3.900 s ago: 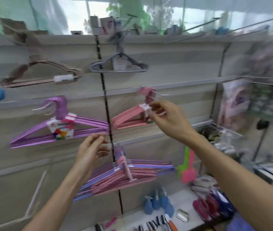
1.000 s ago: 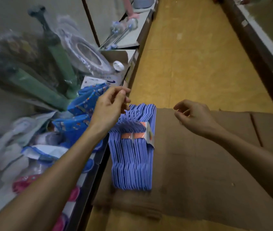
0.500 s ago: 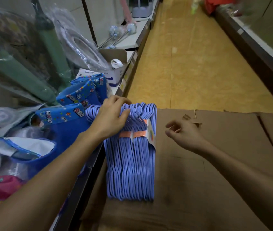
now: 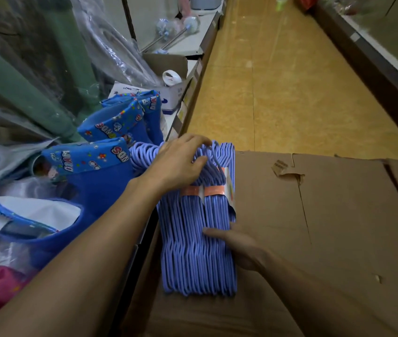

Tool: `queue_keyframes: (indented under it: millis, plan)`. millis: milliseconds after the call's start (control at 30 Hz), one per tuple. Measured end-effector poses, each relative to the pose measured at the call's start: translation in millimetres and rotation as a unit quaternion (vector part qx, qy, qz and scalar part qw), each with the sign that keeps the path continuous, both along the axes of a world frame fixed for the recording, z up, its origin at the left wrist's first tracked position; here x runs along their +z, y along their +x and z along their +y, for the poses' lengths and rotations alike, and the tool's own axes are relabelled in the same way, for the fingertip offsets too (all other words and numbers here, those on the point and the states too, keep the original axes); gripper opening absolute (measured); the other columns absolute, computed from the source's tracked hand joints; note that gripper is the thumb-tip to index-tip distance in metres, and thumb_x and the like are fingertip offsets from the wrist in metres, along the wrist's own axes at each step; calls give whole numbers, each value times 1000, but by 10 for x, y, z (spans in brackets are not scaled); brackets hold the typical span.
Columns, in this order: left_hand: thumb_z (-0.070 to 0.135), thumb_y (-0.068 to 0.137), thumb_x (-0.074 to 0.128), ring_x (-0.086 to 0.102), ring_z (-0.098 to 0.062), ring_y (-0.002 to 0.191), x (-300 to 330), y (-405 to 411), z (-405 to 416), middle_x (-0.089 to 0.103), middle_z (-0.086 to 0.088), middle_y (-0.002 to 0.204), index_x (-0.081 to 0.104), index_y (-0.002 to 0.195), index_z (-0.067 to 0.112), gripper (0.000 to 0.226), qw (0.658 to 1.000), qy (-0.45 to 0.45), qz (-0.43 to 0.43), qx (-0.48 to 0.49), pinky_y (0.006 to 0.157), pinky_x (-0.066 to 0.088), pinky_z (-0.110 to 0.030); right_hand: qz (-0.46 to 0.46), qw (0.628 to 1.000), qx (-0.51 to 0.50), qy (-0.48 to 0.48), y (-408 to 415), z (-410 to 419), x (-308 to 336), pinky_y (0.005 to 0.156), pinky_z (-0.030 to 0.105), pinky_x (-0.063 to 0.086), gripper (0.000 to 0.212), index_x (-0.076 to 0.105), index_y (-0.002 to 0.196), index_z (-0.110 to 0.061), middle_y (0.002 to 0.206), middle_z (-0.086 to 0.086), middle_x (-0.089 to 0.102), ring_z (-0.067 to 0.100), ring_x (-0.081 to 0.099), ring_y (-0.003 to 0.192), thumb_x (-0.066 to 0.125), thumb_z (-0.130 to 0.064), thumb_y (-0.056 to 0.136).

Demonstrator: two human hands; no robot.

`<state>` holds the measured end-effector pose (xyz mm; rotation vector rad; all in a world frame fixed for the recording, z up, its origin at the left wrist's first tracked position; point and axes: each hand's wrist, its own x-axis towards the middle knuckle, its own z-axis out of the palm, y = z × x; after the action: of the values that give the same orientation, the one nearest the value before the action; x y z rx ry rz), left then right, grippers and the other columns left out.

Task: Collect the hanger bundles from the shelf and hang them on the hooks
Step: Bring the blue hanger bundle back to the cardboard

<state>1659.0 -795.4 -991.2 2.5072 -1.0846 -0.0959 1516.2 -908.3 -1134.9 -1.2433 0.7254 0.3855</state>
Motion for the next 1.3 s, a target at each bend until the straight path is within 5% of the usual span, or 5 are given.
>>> queue_keyframes:
  millis: [467, 700, 833, 1000, 1300]
  plan:
    - [21, 98, 54, 51, -4, 102, 121, -126, -279, 60, 4, 132, 56, 136, 21, 39, 994, -66, 24, -78, 83, 34, -16, 2, 998, -59, 20, -288, -556, 204, 78, 48, 61, 37, 67, 115, -8, 106, 16, 75, 34, 73, 93, 77, -21, 82]
    - [14, 97, 55, 44, -14, 137, 112, -551, -862, 48, 2, 150, 53, 139, 18, 43, 980, -40, 2, -193, 108, 30, -22, 34, 999, -10, 8, -748, -1326, 292, 70, 40, 62, 44, 64, 116, -7, 100, 13, 77, 29, 75, 85, 77, -27, 79]
    - [18, 100, 49, 33, -12, 145, 70, -695, -1059, 34, 3, 159, 47, 144, 19, 44, 977, 4, -19, -213, 122, 15, -38, 41, 998, 23, -29, -888, -1583, 278, 87, 46, 59, 57, 64, 119, -8, 108, 14, 75, 32, 73, 97, 81, -32, 70]
    - [15, 100, 49, 26, -10, 147, 9, -752, -1067, 27, 4, 161, 43, 148, 20, 48, 972, 8, -35, -234, 122, 9, -31, 45, 994, 66, -68, -931, -1649, 264, 96, 50, 55, 61, 63, 121, -10, 112, 12, 74, 30, 72, 101, 87, -31, 69]
    - [12, 98, 51, 31, -14, 144, -37, -658, -940, 31, 5, 160, 44, 147, 24, 51, 963, 13, -49, -264, 111, 13, -15, -23, 953, 194, -231, -915, -1586, 413, 86, 27, 55, 47, 57, 118, -27, 113, -5, 69, 11, 67, 102, 81, -37, 79]
